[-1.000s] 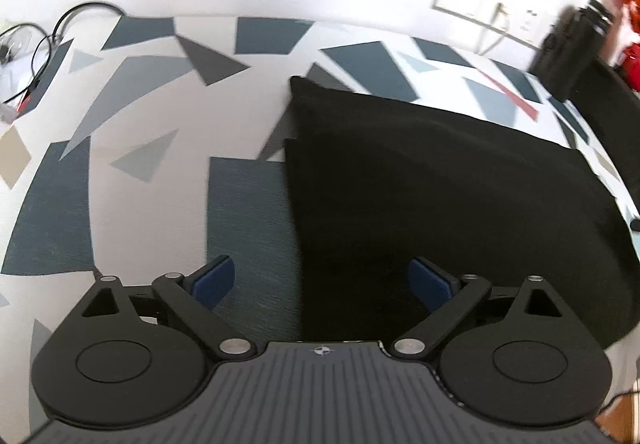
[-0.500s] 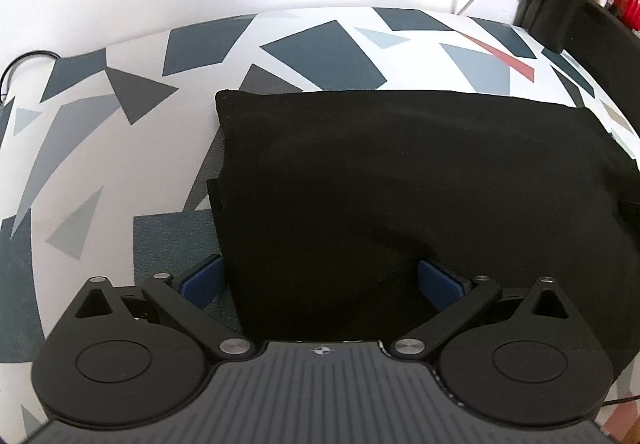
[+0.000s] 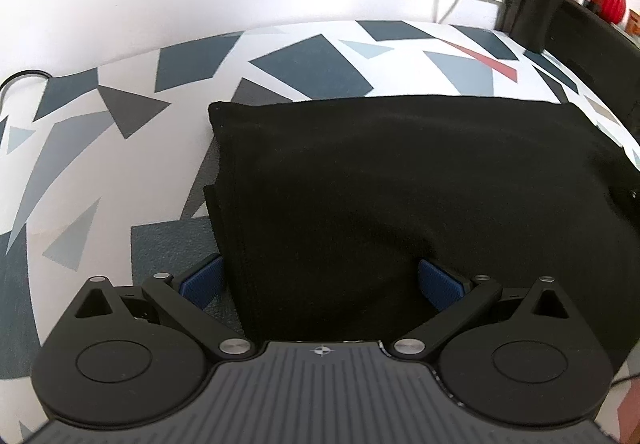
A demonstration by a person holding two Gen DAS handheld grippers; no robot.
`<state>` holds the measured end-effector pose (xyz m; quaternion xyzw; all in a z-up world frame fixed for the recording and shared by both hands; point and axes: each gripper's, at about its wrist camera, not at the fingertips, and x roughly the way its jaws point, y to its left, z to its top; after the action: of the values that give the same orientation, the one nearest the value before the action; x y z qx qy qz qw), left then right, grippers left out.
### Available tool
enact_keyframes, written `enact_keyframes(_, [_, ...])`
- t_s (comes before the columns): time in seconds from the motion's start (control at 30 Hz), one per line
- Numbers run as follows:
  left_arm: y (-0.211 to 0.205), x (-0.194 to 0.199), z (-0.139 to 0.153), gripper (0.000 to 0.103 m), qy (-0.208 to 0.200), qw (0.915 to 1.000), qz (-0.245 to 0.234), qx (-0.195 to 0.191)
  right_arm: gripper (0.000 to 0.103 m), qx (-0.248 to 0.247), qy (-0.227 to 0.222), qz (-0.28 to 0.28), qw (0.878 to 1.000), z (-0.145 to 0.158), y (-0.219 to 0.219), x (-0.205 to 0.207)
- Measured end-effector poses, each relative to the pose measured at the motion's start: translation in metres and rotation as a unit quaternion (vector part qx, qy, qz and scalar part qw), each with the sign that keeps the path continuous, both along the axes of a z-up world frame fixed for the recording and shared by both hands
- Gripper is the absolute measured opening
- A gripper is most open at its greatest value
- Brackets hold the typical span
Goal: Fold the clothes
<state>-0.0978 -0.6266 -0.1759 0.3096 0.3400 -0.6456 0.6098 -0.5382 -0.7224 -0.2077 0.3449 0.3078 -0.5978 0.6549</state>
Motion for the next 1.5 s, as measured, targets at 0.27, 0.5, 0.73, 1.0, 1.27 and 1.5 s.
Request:
enact_keyframes(0.27, [0.001, -0.005, 0.010, 0.082, 0.013, 0.9993, -0.018, 0.030, 0.094, -0.004, 0.012, 0.053, 0.999, 0.010, 0.003, 0.026])
enact_keyframes(0.5, [0.018, 0.012, 0.006, 0.102, 0.024, 0.9988, 0.016, 0.040, 0.102, 0.013, -0.026, 0.002, 1.000, 0.008, 0.014, -0.003])
enact_keyframes(0.73, [0.003, -0.010, 0.009, 0.076, 0.026, 0.9987, 0.042, 0.009, 0.073, -0.009, -0.015, 0.065, 0.998, 0.007, 0.015, 0.039])
enact_keyframes(1.0, [0.032, -0.004, 0.026, 0.023, 0.097, 0.9872, 0.125, -0.023, 0.021, -0.032, -0.103, 0.110, 0.988, 0.024, 0.011, 0.052])
enact_keyframes(1.27, [0.149, -0.018, 0.076, 0.023, 0.071, 0.9693, 0.223, -0.076, 0.017, -0.088, -0.162, 0.214, 0.959, 0.074, 0.039, 0.051])
enact_keyframes(1.5, [0.272, -0.047, 0.120, 0.024, 0.023, 0.9349, 0.330, -0.129, 0.017, -0.095, -0.214, 0.330, 0.914, 0.114, 0.078, 0.067])
